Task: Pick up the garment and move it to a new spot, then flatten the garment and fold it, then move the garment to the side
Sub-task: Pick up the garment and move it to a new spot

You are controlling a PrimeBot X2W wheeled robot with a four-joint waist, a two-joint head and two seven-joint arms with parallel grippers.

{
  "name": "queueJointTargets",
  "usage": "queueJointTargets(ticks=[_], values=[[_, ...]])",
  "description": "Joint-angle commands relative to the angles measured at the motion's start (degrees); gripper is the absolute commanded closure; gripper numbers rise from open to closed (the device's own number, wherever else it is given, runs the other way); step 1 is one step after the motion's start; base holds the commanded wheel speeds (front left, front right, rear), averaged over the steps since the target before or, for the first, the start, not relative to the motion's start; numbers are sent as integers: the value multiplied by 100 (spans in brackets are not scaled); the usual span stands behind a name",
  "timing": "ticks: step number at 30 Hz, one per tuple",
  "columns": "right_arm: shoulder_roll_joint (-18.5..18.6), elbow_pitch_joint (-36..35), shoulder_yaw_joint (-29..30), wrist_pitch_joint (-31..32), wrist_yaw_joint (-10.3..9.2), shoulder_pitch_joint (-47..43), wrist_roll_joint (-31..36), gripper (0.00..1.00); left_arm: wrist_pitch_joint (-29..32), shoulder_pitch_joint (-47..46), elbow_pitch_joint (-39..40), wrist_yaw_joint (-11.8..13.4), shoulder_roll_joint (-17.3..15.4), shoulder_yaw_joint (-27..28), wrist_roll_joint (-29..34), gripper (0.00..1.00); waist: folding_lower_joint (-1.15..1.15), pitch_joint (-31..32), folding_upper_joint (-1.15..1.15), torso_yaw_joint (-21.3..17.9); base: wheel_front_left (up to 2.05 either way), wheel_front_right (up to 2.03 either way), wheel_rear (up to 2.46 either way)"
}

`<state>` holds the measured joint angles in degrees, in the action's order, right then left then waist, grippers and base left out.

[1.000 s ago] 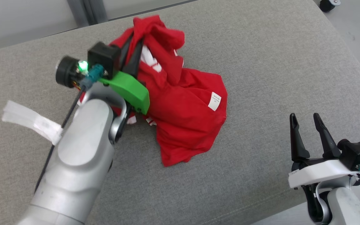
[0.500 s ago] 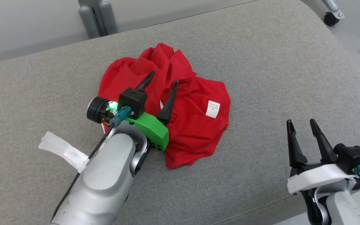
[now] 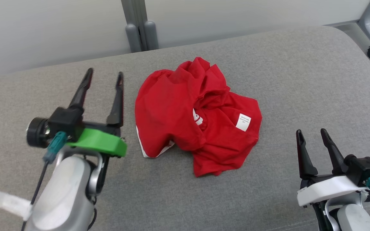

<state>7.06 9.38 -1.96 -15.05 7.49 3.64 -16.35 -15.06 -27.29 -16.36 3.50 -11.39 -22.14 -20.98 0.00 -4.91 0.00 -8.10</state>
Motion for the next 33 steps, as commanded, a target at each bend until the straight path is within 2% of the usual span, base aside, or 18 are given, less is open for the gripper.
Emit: queueJointTargets(ticks=[1, 6, 11, 14, 22, 33], values=[[12, -27, 6, -19, 0, -92, 54, 0, -10, 313, 170, 95, -113, 195, 47, 0, 0, 140, 0, 172, 0, 0, 0], [7, -49, 12, -20, 0, -157, 111, 0, -11, 1265, 646, 214, -266, 837, 50, 0, 0, 311, 0, 355, 0, 0, 0], [20, -85, -48, -20, 0, -215, 149, 0, -11, 1966, 842, 94, -247, 1195, 137, 0, 0, 404, 0, 504, 0, 0, 0], [33, -109, -80, -20, 0, -228, 140, 0, -11, 2323, 917, 11, -118, 1356, 222, 0, 0, 437, 0, 574, 0, 0, 0], [56, -135, -167, -20, 0, -283, 113, 0, -11, 2857, 1013, -286, 215, 1864, 452, 0, 0, 419, 0, 661, 0, 0, 0], [76, -66, -216, -20, 0, -272, 80, 0, -12, 2904, 950, -602, 526, 2272, 816, 0, 0, 426, 0, 647, 0, 0, 0]])
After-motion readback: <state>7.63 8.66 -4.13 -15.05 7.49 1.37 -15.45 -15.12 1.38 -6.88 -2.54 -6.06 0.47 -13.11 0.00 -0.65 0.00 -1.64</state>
